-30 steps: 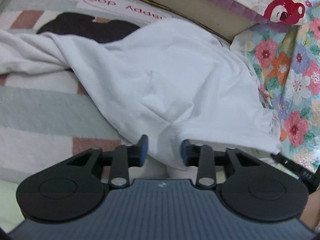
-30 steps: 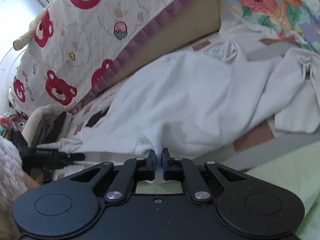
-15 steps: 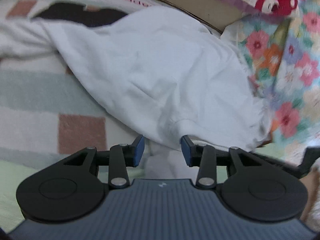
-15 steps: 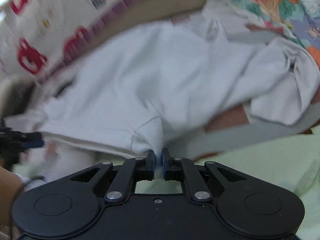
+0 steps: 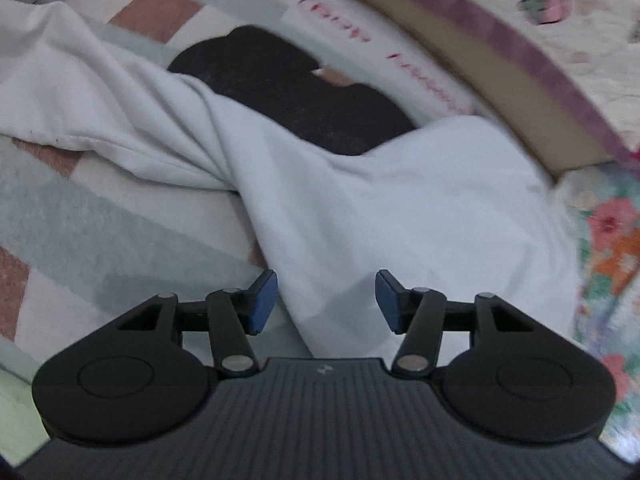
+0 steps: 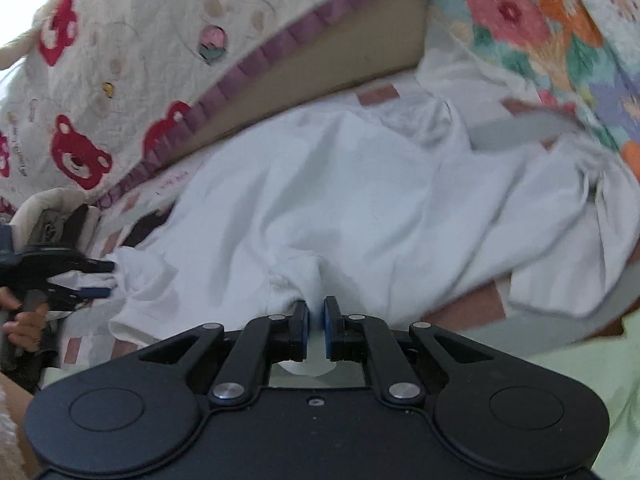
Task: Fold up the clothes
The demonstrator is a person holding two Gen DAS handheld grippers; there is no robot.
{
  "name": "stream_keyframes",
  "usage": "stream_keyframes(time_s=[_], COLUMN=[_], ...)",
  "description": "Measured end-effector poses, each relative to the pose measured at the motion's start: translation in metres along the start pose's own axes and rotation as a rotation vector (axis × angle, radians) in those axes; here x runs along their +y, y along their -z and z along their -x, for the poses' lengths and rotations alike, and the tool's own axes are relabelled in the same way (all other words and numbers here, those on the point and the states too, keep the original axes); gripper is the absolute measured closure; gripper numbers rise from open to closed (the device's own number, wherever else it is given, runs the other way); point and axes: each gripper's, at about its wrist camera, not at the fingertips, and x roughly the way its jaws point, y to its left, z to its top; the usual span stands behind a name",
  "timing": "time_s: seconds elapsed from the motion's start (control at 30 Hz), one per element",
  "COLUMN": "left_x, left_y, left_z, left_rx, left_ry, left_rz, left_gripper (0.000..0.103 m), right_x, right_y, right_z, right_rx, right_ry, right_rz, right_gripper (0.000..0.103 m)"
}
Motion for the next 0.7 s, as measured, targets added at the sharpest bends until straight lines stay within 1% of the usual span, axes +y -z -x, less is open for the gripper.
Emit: stream_keyframes(time_s=[0.03,0.07,0.1,0.13,0.17,0.2,0.23,0.27,0.3,0.37,0.4,0.43,0.47,0.5,0.57,0.6,0.63,0.7], left_x=[0.001,-0.001,-0.003,-0.005,-0.007,-0.009,-0.007,-0.002,0.004,0.022,0.03,0.039,0.05,0.064,0.071,0.075,0.078,0.066], left_y=[-0.002,0.0,0.002,0.003,0.005,0.007,0.01,0.014,0.017,0.021,0.023,0.025,0.026,0.025,0.03,0.033,0.035,0.039], left_z=[-0.006,-0.008,-0.01,-0.013,-0.015,-0.017,-0.007,0.006,0.023,0.047,0.059,0.07,0.071,0.063,0.05,0.044,0.038,0.037], left_rx=[-0.003,-0.026,-0.049,-0.071,-0.094,-0.117,-0.152,-0.189,-0.228,-0.257,-0.272,-0.286,-0.276,-0.238,-0.15,-0.106,-0.063,-0.06], left_ry=[-0.022,-0.029,-0.037,-0.044,-0.052,-0.059,-0.037,-0.022,-0.003,0.051,0.078,0.104,0.114,0.115,0.087,0.073,0.06,0.052], left_rz=[-0.003,-0.035,-0.067,-0.098,-0.13,-0.161,-0.168,-0.171,-0.158,-0.118,-0.097,-0.077,-0.067,-0.026,0.0,0.013,0.025,-0.012], left_gripper=[0.051,0.057,0.08,0.096,0.101,0.102,0.102,0.102,0.102,0.102,0.102,0.101,0.101,0.101,0.101,0.102,0.102,0.101], right_x=[0.003,0.005,0.006,0.004,0.002,0.001,0.0,0.0,0.0,0.002,0.003,0.005,0.005,0.003,-0.002,-0.004,-0.005,-0.004], right_y=[-0.002,-0.004,-0.007,-0.008,-0.009,-0.01,-0.011,-0.013,-0.014,-0.017,-0.017,-0.016,-0.013,-0.007,0.005,0.01,0.014,0.018], right_z=[0.002,0.003,0.002,0.002,0.001,0.001,0.003,0.009,0.015,0.03,0.036,0.035,0.032,0.023,0.007,-0.001,-0.007,-0.014], right_rx=[-0.012,-0.009,-0.002,-0.003,-0.003,-0.004,-0.014,-0.041,-0.068,-0.14,-0.156,-0.133,-0.098,-0.043,0.059,0.093,0.117,0.131], right_ry=[0.004,0.034,0.06,0.06,0.06,0.06,0.047,0.012,-0.023,-0.086,-0.087,-0.042,-0.002,0.027,0.079,0.09,0.103,0.131], right_rz=[0.016,0.033,0.038,0.026,0.014,0.003,-0.007,-0.014,-0.021,-0.027,-0.021,-0.002,0.013,0.023,0.039,0.033,0.03,0.027], right_gripper=[0.096,0.096,0.096,0.096,0.096,0.096,0.096,0.096,0.096,0.096,0.096,0.096,0.096,0.096,0.096,0.096,0.096,0.096])
